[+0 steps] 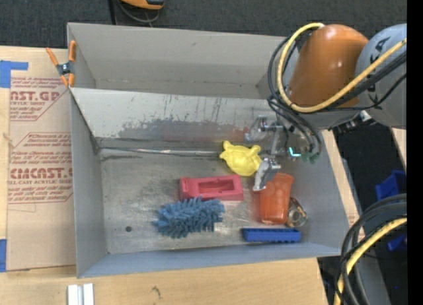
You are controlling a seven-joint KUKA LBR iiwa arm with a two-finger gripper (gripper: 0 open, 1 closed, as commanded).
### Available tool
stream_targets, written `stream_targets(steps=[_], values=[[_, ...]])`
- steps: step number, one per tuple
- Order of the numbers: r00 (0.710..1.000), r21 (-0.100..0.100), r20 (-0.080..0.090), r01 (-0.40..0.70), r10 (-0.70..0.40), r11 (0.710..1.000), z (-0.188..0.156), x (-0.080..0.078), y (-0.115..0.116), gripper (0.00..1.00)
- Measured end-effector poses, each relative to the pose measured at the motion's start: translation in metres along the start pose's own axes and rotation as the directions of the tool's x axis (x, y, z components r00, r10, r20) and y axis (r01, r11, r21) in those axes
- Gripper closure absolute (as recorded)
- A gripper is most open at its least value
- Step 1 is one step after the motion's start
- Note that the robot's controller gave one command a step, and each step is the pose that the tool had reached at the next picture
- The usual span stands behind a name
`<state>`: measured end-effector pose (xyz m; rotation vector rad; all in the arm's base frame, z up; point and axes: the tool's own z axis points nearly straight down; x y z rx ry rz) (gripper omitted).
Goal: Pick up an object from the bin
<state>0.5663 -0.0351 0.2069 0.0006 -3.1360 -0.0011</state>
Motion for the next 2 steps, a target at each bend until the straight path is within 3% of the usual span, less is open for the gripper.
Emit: stream_targets(steps=[1, 2], values=[[1.000, 0.001, 0.007, 0.001, -0.001, 1.000, -0.004, -0.002, 0.000, 0.00], [0.999, 0.002, 0.015, 0.045, -0.045, 0.999, 0.041, -0.002, -0.002, 0.00]])
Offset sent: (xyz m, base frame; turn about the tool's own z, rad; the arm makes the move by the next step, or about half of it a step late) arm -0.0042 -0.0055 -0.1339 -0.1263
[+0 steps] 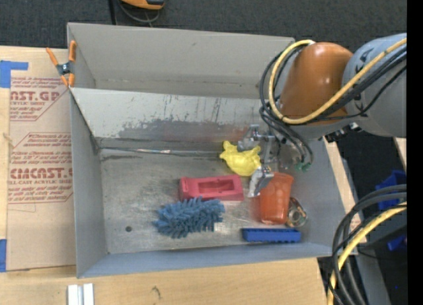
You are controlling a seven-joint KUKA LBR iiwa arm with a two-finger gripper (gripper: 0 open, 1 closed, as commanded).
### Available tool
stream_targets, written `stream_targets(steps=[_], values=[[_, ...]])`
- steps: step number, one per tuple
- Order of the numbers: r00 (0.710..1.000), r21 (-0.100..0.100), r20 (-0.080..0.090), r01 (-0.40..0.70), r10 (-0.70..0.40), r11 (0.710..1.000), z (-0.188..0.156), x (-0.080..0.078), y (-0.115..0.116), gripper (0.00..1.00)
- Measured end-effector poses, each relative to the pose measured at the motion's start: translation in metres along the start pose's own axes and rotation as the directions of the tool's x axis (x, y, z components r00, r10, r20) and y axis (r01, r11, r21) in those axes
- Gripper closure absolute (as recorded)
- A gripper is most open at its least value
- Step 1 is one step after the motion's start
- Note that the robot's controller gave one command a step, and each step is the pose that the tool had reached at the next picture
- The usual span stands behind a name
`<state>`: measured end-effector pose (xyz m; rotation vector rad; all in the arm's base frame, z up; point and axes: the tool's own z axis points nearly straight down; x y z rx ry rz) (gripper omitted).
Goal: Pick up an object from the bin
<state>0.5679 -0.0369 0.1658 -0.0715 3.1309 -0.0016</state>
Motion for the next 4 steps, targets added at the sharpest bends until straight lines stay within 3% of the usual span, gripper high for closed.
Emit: stream_targets(steps=[1, 2, 3, 4], values=[[0.985, -0.003, -0.043, 0.165, -0.165, 0.986, 0.089, -0.009, -0.005, 1.00], [0.985, -0.003, -0.043, 0.165, -0.165, 0.986, 0.089, -0.009, -0.005, 1.00], [0.976, -0.001, -0.016, 0.215, -0.215, 0.977, 0.068, -0.003, 0.010, 1.00], [0.951, -0.007, -0.008, 0.310, -0.310, 0.951, 0.020, 0.003, 0.033, 1.00]])
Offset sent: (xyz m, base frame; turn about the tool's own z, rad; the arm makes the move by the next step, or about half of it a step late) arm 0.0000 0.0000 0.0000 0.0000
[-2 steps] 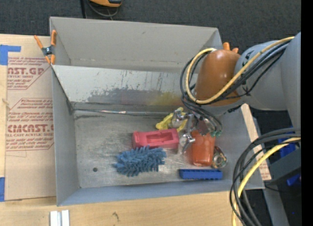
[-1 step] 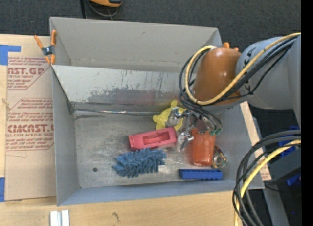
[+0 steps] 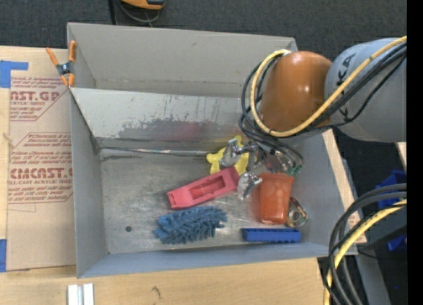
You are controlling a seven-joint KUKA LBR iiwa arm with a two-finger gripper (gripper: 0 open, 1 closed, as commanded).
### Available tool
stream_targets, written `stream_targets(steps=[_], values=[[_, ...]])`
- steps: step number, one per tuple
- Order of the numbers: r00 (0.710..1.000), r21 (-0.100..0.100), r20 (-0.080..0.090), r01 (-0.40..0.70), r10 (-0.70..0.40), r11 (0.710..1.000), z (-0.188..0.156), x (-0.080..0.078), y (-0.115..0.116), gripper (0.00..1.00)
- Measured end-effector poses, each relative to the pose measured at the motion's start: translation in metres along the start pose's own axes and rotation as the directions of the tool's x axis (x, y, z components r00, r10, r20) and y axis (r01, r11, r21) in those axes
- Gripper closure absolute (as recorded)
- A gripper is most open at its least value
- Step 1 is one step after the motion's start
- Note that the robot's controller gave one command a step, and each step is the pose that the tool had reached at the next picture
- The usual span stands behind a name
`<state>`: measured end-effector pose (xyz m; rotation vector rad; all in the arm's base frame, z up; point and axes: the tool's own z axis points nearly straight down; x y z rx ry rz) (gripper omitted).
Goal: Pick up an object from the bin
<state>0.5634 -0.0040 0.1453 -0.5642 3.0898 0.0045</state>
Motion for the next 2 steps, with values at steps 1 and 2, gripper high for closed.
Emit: stream_targets(steps=[1, 2], values=[[1.000, -0.002, -0.017, 0.002, -0.002, 1.000, 0.000, 0.004, -0.027, 1.00], [0.999, 0.001, 0.003, 0.052, -0.052, 0.999, -0.060, -0.017, -0.002, 1.00]])
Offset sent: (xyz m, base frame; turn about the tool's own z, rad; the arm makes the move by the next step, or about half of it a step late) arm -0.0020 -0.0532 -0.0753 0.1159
